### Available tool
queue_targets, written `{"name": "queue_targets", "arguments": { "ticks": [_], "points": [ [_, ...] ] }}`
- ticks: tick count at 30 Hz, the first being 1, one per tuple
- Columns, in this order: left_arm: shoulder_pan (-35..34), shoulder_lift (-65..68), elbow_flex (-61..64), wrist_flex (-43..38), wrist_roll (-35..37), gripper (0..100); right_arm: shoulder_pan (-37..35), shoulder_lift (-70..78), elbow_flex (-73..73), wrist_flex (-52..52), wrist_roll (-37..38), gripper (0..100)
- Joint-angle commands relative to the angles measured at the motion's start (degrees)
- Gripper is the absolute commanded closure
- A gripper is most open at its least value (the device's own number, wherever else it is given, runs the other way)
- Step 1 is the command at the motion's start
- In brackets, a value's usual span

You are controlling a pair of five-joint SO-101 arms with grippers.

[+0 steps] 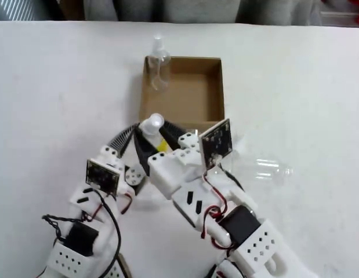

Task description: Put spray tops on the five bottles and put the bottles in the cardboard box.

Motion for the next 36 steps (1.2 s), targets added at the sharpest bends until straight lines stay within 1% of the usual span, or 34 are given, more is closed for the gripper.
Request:
{"name": "queue_targets", "arguments": {
  "ticks": [1,5,8,17,26,28,30,31,32,34,36],
  "points": [
    [-0.04,-1.27,-0.26,-0.88,0.53,84,-1.63,3.03,-5.8,3.12,1.14,83.5],
    [-0.04,-1.27,-0.26,-0.18,0.53,84,-1.98,5.85,-9.76,6.73,1.05,76.8],
    [-0.04,-1.27,-0.26,-0.18,0.35,84,-1.98,6.73,-11.6,7.96,1.05,74.6],
    [-0.04,-1.27,-0.26,-0.18,0.26,84,-1.71,3.38,-16.97,8.22,1.49,74.6],
    [-0.04,-1.27,-0.26,-0.18,0.18,84,-1.54,-2.51,-24.53,21.41,1.14,75.2],
    [-0.04,-1.27,-0.26,-0.18,0.18,84,-0.75,-3.74,-25.05,24.22,1.14,79.8],
    [-0.04,-1.27,-0.26,-0.18,0.18,84,0.31,-4.44,-25.05,25.63,1.14,89.9],
    [-0.04,-1.27,-0.26,-0.18,0.18,84,0.75,-4.7,-24.97,25.89,1.14,96.6],
    [-0.04,-1.27,-0.26,-0.18,0.18,84,1.19,-4.97,-24.79,26.33,1.23,99.8],
    [-0.04,-1.27,-0.26,-0.18,0.18,84,1.19,-4.97,-25.05,29.93,1.14,95.0],
    [-0.04,-1.27,-0.26,-0.18,0.18,84,0.92,-4.97,-25.14,33.01,1.05,98.2]
  ]
}}
